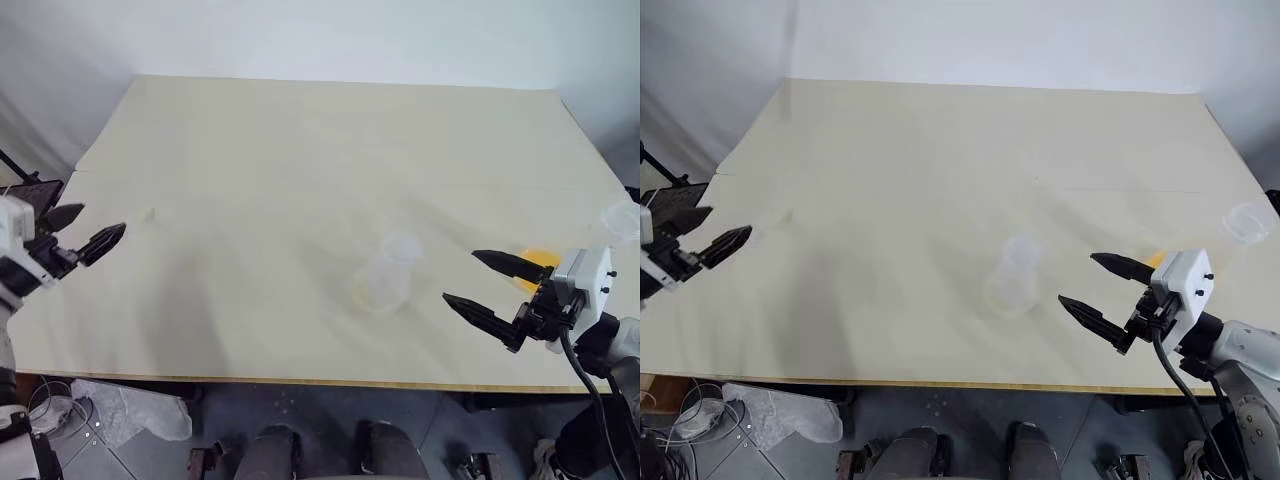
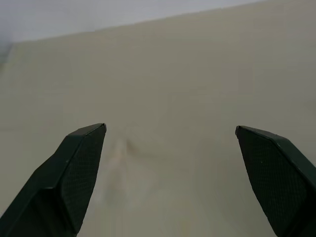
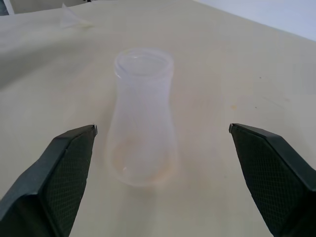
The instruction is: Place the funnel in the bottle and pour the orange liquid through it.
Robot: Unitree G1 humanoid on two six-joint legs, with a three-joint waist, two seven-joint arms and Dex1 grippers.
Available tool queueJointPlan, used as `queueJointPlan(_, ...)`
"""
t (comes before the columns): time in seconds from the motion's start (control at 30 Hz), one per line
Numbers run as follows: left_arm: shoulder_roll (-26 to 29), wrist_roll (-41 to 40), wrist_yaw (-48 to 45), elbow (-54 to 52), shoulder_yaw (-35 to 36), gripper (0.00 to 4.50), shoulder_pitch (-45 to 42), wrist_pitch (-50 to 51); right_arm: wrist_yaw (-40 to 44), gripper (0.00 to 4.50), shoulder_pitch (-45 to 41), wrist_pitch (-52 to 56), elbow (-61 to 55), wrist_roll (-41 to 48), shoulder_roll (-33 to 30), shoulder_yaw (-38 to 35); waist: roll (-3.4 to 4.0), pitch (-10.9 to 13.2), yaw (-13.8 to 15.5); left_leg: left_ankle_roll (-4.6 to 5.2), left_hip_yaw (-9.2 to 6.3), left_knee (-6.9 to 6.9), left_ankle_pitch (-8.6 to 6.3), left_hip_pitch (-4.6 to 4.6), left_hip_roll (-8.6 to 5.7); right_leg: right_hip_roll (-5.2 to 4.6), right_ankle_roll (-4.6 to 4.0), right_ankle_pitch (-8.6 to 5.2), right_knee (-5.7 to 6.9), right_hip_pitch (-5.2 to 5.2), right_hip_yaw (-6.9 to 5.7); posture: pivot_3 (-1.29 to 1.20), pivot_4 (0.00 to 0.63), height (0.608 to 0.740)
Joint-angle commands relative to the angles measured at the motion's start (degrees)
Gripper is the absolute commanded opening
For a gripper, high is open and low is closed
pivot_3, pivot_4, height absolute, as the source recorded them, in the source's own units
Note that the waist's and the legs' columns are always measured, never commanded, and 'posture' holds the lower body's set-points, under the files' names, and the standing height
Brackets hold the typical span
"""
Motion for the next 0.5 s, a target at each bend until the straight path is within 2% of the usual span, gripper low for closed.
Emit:
queueJointPlan(0.03, 1.2, -0.7, 0.0, -0.9, 3.2, 4.47, 2.4, -1.1, 0.5, 4.5, -1.1, -0.8, -0.3, 0.3, -0.3, 0.1, 0.0, 0.0, -0.1, -0.01, 0.0, 0.0, 0.0, 0.0, 0.02, 0.01, 0.0, 0.0, -0.01, 0.0, 0.01, 0.0, 0.15, 0.74)
queueJointPlan(0.3, -1.4, 1.5, 5.6, -2.3, -1.8, 4.47, 1.1, 4.9, 0.4, 4.5, -2.4, -0.5, 0.1, 0.1, -0.5, 0.9, 0.0, 0.0, 0.0, -0.01, -0.05, -0.01, -0.01, 0.0, -0.02, -0.05, 0.0, 0.0, 0.02, 0.0, 0.12, 0.0, 0.15, 0.74)
queueJointPlan(0.5, -5.1, 4.7, 8.1, 2.0, -7.2, 4.47, -5.5, 3.2, 0.3, 4.5, -1.6, 0.1, -0.8, 0.5, -1.1, -0.2, -0.01, 0.0, 0.0, 0.0, -0.04, 0.01, 0.0, -0.01, -0.03, 0.0, 0.0, 0.0, 0.07, -0.01, -0.01, 0.0, 0.15, 0.74)
